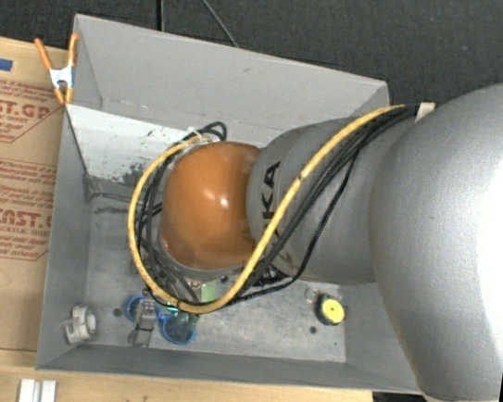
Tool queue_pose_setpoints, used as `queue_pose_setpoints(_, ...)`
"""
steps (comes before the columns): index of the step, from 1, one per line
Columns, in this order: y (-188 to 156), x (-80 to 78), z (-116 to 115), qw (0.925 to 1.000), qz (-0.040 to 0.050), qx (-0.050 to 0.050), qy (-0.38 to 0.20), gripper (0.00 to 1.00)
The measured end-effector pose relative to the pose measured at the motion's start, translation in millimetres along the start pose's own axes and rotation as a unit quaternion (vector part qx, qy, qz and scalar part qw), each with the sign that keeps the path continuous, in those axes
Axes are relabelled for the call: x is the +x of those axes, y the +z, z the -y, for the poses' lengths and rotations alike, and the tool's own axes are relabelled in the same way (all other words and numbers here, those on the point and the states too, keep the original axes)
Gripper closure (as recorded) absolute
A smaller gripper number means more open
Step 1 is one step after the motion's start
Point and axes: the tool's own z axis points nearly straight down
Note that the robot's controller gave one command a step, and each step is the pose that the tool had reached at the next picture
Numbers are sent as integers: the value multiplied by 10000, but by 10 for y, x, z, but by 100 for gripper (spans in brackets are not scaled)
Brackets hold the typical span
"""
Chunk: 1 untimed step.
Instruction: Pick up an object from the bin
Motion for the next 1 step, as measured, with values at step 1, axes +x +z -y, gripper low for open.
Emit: queue_pose_setpoints(1, 736, -334, 647, 9983, 24, 8, 584, 0)
